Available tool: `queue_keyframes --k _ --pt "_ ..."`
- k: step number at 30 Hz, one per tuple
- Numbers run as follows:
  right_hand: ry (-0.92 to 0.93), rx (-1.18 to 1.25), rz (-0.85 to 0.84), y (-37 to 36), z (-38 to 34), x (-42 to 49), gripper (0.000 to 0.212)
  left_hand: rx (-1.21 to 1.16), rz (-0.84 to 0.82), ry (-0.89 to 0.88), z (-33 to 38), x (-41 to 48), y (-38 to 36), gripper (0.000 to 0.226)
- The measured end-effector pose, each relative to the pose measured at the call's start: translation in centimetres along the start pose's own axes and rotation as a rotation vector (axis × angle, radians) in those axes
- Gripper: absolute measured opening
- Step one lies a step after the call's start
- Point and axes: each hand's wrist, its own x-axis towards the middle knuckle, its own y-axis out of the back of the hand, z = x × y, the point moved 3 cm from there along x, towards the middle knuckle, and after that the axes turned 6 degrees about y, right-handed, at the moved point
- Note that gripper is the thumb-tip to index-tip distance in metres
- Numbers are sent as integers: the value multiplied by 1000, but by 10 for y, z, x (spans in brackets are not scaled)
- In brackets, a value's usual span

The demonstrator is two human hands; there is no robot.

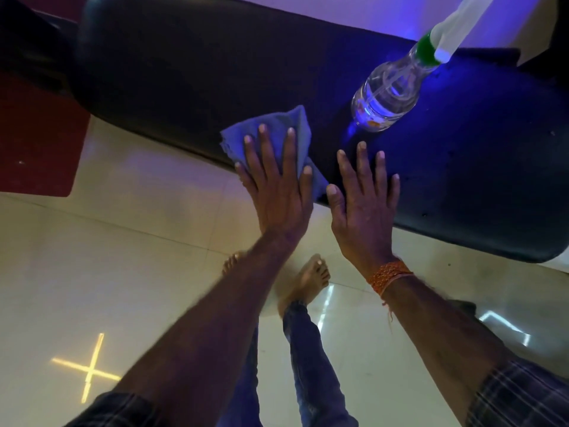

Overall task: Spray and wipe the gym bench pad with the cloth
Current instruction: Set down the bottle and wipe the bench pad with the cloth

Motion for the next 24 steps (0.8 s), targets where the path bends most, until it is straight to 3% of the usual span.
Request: queue_keyframes --k 3,5,9,11,15,19,24 --pt "-1 -7 -16 3 0 0 59 -37 -133 -210 12 -34 3 60" --pt "4 1 -14 5 1 2 59 10 -115 -285 7 -19 3 60" --pt "6 -10 -8 5 3 2 60 80 -5 -205 10 36 3 57" --pt "-2 -14 -18 5 3 1 58 94 -46 -203 17 24 2 57" --pt "-16 -1 -23 11 7 5 56 100 -186 -415 12 13 10 57" --pt "-7 -2 24 10 12 7 51 177 -158 -373 14 86 9 57" --pt "-49 26 4 11 9 8 47 182 -169 -380 23 35 14 56"
